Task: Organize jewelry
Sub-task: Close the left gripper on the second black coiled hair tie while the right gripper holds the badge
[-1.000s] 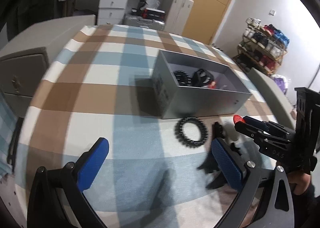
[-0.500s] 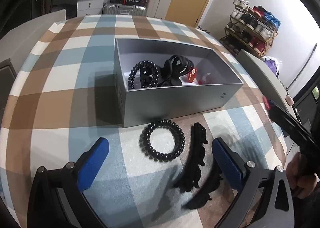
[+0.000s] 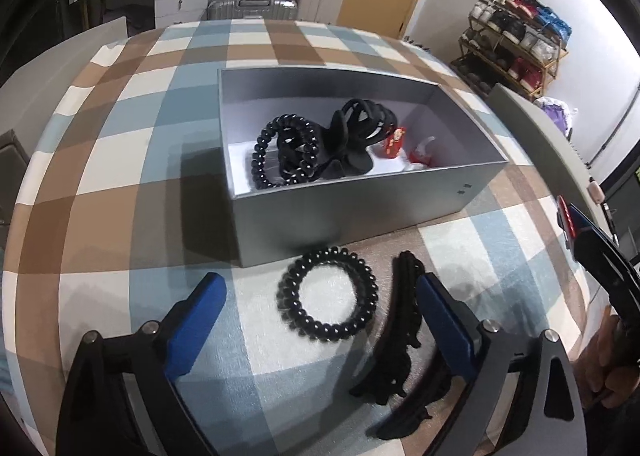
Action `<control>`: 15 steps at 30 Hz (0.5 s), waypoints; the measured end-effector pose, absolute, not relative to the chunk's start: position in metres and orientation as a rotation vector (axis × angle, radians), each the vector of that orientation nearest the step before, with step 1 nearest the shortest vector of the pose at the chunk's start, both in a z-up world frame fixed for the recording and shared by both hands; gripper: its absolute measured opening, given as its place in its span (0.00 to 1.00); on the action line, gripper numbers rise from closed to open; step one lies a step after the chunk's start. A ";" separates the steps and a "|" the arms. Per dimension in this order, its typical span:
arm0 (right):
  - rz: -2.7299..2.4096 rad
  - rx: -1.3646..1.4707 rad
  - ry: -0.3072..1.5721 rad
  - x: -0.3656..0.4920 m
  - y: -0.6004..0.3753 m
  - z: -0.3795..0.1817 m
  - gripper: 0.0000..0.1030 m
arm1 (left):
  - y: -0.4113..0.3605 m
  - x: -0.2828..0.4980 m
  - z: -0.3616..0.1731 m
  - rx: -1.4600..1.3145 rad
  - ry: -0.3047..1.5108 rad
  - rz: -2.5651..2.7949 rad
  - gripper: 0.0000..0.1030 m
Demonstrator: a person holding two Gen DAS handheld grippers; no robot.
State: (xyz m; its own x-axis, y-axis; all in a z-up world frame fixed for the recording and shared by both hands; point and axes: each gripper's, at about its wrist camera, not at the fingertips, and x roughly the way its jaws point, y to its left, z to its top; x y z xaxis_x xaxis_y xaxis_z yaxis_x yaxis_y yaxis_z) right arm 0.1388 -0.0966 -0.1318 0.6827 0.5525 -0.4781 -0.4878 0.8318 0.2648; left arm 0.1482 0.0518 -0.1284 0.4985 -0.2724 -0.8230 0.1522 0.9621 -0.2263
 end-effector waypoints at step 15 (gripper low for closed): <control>0.578 0.144 0.565 0.132 -0.106 -0.129 0.41 | 0.027 0.147 -0.129 0.086 1.054 -0.207 0.44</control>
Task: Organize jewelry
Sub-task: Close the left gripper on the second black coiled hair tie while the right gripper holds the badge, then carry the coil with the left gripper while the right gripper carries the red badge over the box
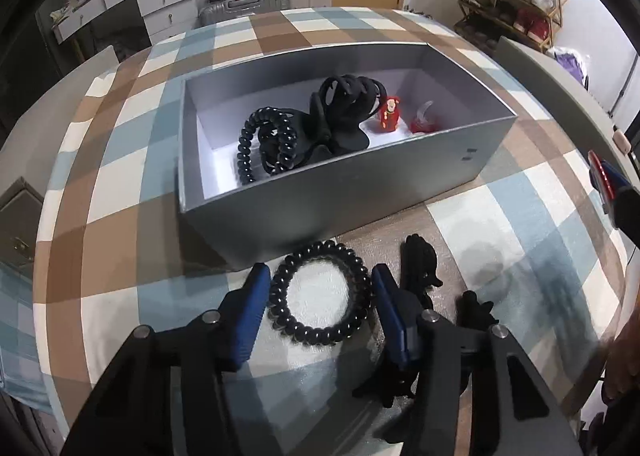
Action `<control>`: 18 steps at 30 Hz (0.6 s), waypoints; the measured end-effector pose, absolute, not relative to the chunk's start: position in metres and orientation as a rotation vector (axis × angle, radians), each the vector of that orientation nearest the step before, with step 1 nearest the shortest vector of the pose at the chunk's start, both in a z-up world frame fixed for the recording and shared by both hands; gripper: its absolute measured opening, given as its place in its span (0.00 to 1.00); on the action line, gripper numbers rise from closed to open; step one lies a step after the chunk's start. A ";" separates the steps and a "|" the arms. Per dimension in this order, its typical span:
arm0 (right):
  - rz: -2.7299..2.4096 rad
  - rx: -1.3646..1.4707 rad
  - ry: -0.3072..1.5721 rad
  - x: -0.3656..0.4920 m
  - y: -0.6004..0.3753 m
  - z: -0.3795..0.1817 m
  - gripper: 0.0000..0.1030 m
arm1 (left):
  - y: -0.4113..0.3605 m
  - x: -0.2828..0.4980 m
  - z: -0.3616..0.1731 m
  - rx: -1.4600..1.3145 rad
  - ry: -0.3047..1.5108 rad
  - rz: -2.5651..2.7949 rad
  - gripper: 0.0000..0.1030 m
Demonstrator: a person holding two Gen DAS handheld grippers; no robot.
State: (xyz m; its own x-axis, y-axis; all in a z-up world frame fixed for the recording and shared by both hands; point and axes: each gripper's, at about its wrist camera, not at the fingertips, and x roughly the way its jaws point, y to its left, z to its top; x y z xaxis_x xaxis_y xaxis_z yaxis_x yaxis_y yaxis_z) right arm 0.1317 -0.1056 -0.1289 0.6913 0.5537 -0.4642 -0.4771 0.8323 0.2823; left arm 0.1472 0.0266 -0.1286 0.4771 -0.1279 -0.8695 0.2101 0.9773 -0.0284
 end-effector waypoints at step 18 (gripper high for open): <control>0.577 0.176 0.543 0.120 -0.110 -0.119 0.41 | 0.024 0.128 -0.107 0.069 1.029 -0.208 0.36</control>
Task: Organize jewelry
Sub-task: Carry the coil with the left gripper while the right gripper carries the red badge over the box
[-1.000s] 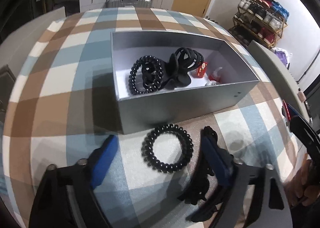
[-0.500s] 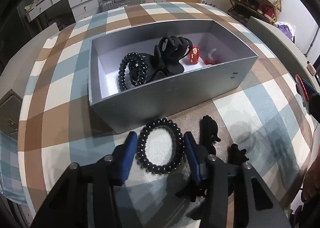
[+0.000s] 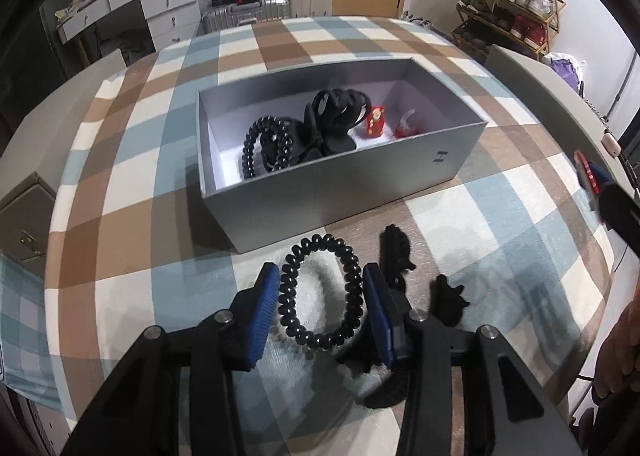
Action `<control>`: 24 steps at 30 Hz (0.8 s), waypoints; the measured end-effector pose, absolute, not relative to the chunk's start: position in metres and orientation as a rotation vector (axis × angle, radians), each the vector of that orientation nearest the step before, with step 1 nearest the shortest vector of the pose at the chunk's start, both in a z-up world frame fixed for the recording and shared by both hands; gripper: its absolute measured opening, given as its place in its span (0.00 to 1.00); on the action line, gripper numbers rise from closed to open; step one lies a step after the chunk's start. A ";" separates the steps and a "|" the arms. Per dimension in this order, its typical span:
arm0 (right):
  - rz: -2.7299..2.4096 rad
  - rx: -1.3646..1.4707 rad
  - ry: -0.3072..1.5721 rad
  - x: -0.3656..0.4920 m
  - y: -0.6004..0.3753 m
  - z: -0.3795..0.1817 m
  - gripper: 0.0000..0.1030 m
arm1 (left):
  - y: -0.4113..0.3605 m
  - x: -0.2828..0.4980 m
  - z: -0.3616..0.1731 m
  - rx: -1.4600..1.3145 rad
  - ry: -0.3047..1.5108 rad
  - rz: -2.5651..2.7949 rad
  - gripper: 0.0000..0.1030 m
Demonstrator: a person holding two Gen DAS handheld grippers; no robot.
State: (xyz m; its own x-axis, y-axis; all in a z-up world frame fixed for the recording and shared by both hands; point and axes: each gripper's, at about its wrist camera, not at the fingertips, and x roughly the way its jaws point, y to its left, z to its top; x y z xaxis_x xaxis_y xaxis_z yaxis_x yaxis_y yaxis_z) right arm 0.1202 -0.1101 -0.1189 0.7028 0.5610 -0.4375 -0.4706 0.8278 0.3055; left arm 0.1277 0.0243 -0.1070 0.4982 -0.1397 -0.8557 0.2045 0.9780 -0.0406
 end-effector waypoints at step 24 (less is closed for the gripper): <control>0.620 0.154 0.480 0.092 -0.095 -0.088 0.41 | 0.046 0.097 -0.051 0.014 0.849 -0.163 0.36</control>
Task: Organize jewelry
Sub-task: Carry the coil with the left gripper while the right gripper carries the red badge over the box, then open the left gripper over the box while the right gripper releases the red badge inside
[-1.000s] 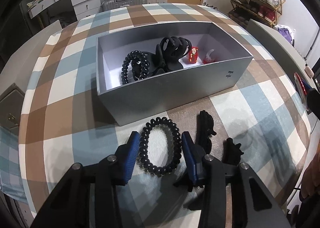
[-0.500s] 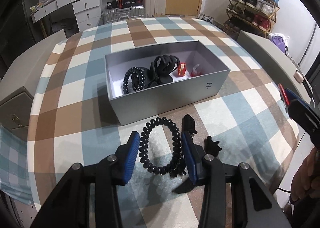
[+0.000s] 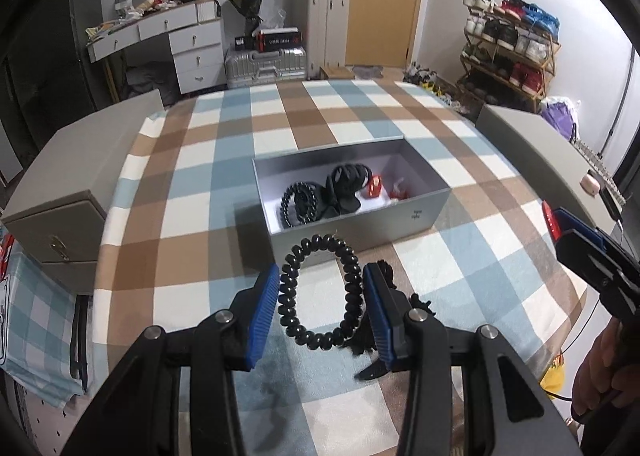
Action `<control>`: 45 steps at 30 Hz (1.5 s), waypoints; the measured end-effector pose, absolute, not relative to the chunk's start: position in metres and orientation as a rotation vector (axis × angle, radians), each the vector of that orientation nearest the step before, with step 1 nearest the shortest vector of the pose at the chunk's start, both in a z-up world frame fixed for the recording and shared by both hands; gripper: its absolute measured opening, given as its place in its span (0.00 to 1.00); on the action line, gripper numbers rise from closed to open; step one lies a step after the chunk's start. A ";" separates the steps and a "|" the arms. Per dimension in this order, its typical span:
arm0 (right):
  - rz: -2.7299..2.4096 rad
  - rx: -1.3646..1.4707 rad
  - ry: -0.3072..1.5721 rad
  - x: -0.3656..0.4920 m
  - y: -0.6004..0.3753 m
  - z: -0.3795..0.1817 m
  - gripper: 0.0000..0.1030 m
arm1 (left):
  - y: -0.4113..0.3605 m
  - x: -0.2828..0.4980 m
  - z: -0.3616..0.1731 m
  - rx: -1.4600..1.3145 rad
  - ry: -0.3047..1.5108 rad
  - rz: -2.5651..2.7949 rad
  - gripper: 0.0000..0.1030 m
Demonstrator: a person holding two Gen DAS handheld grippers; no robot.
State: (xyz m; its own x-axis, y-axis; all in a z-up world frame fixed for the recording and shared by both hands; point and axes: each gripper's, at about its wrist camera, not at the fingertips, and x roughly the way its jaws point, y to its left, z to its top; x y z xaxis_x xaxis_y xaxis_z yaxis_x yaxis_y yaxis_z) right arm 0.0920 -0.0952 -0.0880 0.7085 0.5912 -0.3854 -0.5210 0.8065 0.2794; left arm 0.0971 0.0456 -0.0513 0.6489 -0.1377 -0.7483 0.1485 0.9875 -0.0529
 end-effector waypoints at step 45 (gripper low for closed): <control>0.603 0.125 0.614 0.248 -0.043 -0.113 0.43 | 0.049 0.195 -0.064 -0.058 0.850 -0.281 0.41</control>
